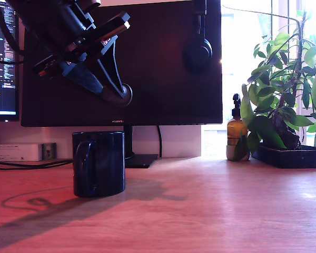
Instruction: Pick up the coffee capsules from the table one by one and drop them inside the nearest coffee cup
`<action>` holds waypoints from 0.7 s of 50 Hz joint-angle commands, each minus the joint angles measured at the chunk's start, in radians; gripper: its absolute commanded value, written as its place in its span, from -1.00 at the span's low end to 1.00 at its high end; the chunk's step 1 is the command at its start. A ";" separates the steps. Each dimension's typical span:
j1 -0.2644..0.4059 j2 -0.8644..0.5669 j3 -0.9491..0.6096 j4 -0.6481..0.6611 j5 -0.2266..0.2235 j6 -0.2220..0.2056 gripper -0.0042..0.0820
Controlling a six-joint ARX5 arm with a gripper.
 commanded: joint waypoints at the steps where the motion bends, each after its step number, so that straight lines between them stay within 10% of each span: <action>1: 0.010 0.006 -0.014 0.070 -0.009 0.021 -0.46; 29: 0.010 0.005 -0.014 0.055 -0.009 0.029 -0.46; 30: 0.010 0.004 -0.014 0.051 -0.009 0.086 -0.46; 35: 0.010 0.003 -0.014 0.027 -0.010 0.093 -0.46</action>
